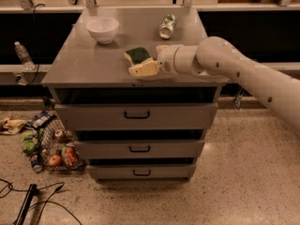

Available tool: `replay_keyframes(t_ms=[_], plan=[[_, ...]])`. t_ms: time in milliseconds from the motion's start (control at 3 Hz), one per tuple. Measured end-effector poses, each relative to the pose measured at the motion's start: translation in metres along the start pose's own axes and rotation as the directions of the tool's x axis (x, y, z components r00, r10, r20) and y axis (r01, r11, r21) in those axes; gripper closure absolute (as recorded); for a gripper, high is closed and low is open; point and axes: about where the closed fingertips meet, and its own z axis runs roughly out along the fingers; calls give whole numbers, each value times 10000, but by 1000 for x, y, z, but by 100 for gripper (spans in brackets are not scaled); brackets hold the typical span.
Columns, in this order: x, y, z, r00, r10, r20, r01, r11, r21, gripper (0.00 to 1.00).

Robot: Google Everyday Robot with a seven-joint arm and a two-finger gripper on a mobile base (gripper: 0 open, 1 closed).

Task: Place sponge into white bowl

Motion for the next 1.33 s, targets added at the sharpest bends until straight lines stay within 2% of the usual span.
replay_keyframes(t_ms=[667, 1000, 1333], plan=[[-6, 19, 17, 10000, -82, 37, 84, 9978, -660, 66], [-32, 11, 24, 9994, -221, 252, 232, 9988, -442, 87], [-90, -13, 33, 9972, -463, 584, 477, 9986, -239, 100]])
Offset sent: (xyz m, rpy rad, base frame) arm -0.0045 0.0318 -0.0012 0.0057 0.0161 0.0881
